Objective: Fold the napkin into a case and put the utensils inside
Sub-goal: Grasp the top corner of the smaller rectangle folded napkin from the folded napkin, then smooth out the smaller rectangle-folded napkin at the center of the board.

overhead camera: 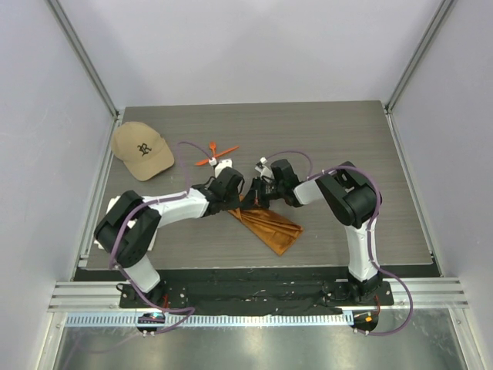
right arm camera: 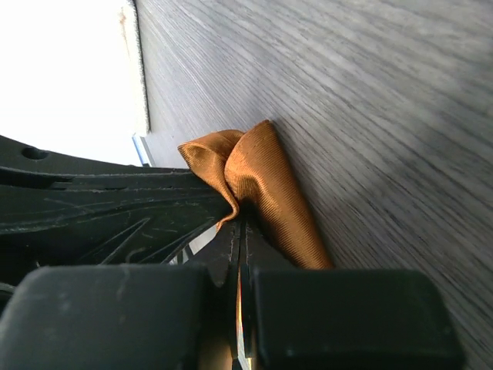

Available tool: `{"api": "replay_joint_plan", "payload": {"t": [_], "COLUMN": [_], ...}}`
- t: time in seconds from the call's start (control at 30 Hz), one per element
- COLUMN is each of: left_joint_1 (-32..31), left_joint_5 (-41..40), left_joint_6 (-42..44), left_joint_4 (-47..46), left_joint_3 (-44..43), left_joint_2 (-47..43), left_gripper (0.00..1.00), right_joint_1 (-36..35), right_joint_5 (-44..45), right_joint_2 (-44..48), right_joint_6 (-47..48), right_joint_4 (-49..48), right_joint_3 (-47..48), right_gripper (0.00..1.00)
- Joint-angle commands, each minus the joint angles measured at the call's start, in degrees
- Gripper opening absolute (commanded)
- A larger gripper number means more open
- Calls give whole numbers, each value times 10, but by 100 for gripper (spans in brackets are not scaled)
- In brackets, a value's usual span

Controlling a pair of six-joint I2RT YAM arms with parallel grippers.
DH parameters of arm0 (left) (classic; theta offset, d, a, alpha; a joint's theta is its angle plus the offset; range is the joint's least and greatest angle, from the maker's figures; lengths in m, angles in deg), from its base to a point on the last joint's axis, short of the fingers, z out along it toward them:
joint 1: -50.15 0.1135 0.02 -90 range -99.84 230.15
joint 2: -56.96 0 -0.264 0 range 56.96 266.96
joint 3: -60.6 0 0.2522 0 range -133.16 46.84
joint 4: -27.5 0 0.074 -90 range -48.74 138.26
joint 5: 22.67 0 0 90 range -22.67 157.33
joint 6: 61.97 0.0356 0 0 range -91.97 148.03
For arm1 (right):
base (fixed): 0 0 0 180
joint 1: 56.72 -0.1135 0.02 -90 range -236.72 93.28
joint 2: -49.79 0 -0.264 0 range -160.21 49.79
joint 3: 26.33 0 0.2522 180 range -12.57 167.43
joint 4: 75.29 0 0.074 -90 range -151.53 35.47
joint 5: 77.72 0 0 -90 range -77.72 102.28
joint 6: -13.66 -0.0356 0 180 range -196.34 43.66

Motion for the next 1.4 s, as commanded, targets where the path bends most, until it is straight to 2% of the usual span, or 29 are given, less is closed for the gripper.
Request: {"api": "replay_joint_plan", "payload": {"t": [0.0,0.03,0.07,0.13,0.23,0.3,0.33,0.47,0.73,0.9,1.07,1.1,1.13,1.23,1.27,1.3,1.37], "left_joint_1": [-2,-3,-2,-2,-2,0,0,1,0,-1,-19,-24,-34,-87,-111,-122,-145], "left_joint_5": [0,-3,-7,-14,-28,-28,-18,0,31,62,119,133,141,141,158,155,150], "left_joint_6": [-2,-6,-10,-16,-17,-17,-18,-36,-50,-55,-68,-74,-78,-103,-118,-127,-135], "left_joint_4": [-16,-10,-7,1,28,49,51,47,25,23,2,-2,-6,-25,-42,-56,-95], "left_joint_3": [15,17,24,39,47,45,48,63,85,89,107,107,106,92,88,82,72], "left_joint_2": [-45,-51,-57,-89,-129,-137,-142,-148,-153,-149,-164,-164,-169,-158,-152,-144,-112], "left_gripper": [7,11,21,34,42,38,30,24,28,27,35,36,36,34,31,23,17], "right_joint_1": [-4,-4,-3,1,3,5,5,10,25,61,107,121,127,148,153,158,172], "right_joint_5": [12,14,15,13,13,14,13,17,12,24,60,76,102,122,122,122,121], "right_joint_2": [-6,-2,3,7,19,32,37,62,108,144,200,209,217,245,246,244,245], "right_joint_6": [-6,1,4,8,17,21,23,38,54,95,167,177,188,211,217,221,222], "right_joint_4": [-2,4,11,20,32,43,49,88,126,191,296,315,332,349,354,358,356], "right_joint_3": [9,9,10,9,8,8,9,20,20,8,-17,-20,-23,-52,-64,-70,-94], "right_gripper": [1,1,1,1,1,1,1,1,1,1,2,5,13,22,24,25,26]}}
